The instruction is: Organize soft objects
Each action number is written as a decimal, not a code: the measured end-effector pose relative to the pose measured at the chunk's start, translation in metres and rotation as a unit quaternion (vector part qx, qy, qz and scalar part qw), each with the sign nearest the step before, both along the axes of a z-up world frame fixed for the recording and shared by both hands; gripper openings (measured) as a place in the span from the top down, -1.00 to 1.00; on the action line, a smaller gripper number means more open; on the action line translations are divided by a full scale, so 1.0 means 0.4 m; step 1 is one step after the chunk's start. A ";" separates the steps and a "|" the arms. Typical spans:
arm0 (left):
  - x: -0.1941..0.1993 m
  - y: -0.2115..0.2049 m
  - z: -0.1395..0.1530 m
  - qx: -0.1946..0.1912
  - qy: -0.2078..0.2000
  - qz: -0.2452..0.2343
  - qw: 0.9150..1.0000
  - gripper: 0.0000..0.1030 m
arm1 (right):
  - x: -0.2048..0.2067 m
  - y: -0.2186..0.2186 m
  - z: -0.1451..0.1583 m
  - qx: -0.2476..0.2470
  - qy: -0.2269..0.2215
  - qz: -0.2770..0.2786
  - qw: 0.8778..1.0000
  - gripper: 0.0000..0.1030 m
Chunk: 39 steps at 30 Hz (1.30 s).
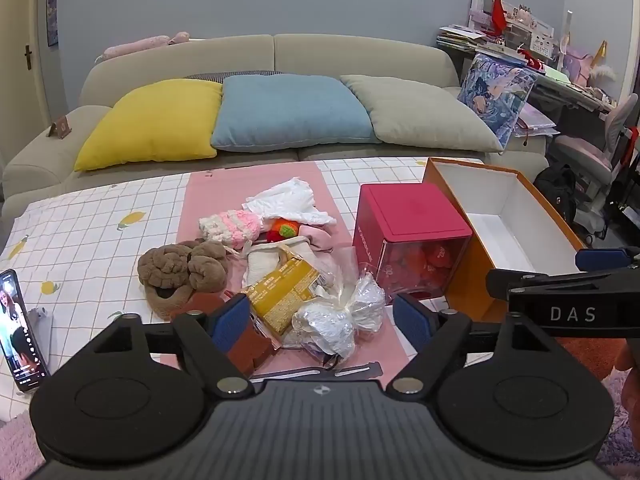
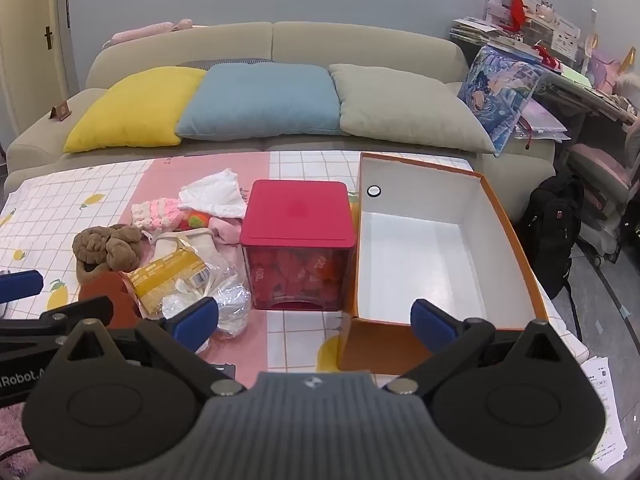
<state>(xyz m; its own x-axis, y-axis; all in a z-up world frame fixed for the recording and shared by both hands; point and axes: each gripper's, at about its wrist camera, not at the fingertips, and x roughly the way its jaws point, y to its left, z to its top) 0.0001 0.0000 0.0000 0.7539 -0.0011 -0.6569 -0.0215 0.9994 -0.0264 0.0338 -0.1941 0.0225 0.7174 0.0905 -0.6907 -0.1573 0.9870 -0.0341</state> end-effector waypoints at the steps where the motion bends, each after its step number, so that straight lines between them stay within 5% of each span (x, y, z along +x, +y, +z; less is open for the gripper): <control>1: -0.001 0.000 0.000 -0.003 -0.002 0.000 1.000 -0.77 | -0.001 0.000 0.001 -0.001 -0.001 0.000 1.000 -0.95; 39: 0.004 0.008 -0.010 -0.012 0.007 0.007 1.000 -0.76 | 0.001 0.007 -0.001 -0.003 0.005 0.002 1.000 -0.95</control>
